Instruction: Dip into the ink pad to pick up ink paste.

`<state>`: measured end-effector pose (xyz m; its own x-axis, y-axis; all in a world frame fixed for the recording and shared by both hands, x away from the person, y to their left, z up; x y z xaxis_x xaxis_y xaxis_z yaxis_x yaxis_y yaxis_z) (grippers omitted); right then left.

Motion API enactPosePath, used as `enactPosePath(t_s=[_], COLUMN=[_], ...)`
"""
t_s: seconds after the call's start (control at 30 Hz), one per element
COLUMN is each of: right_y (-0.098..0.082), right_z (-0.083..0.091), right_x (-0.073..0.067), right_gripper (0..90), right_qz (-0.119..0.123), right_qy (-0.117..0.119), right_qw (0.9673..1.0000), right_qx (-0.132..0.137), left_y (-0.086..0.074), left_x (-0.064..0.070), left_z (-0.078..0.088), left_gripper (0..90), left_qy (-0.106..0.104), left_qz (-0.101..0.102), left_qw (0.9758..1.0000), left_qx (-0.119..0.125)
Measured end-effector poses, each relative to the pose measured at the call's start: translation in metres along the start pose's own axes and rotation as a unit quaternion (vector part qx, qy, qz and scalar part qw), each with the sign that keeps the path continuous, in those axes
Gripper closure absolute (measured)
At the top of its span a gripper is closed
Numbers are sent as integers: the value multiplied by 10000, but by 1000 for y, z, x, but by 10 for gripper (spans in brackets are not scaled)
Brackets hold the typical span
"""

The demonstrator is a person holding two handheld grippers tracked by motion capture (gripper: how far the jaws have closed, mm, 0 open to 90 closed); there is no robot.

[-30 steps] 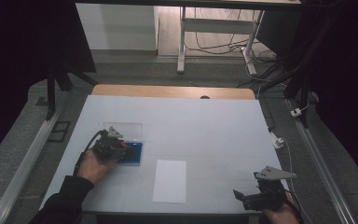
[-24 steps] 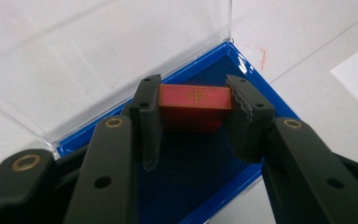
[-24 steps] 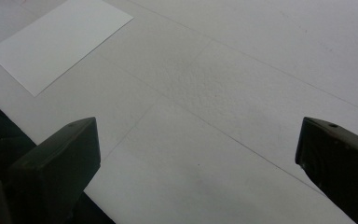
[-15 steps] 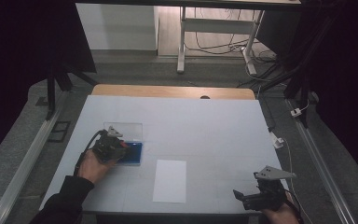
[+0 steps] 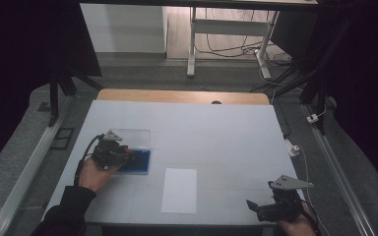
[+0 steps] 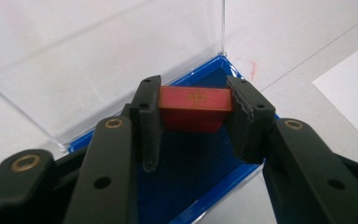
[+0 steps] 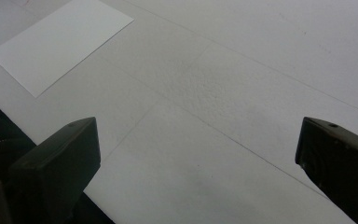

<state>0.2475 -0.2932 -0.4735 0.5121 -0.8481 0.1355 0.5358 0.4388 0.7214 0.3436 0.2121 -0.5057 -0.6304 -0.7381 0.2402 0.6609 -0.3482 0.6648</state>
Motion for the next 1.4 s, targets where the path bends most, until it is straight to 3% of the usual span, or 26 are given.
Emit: enactPosePath(t_s=[0.2,0.5,0.67,0.93,1.13,1.4], right_y=[0,0,0,0,0,0], right_z=[0,0,0,0,0,0], right_x=[0,0,0,-1,-1,-1], right_gripper=[0,0,0,0,0,0], right_qz=[0,18,31,32,31,34], right_qy=[1,-5,-16,-18,-26,-19], right_qw=[10000,10000,10000,10000,10000,10000], right_qx=[1,-4,-18,-23,-27,-25], left_y=[-1,-6,-10,-13,-12,-13], left_x=[5,3,-1,-8,-5,-2], left_z=[11,23,21,12,4,-4], left_gripper=[582,582,582,582,583,583], left_qy=[166,255,325,170,62,108], left_qz=[-100,110,115,136,-5,-104], left_qw=[9998,9996,9994,9997,9998,9991], left_qx=[27,93,-14,-63,-171,-390])
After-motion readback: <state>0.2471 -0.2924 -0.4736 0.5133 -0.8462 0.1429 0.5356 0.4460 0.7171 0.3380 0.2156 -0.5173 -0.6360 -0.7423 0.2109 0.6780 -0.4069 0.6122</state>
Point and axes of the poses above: each handheld gripper's, and its own axes: z roughly backward along the jaws, y roughly out of its top, x roughly to its right, the point moved 2 cm from there along -z, roughly forward along the jaws, and after that the axes turned 12 degrees about -y, right-handed, at the moved point
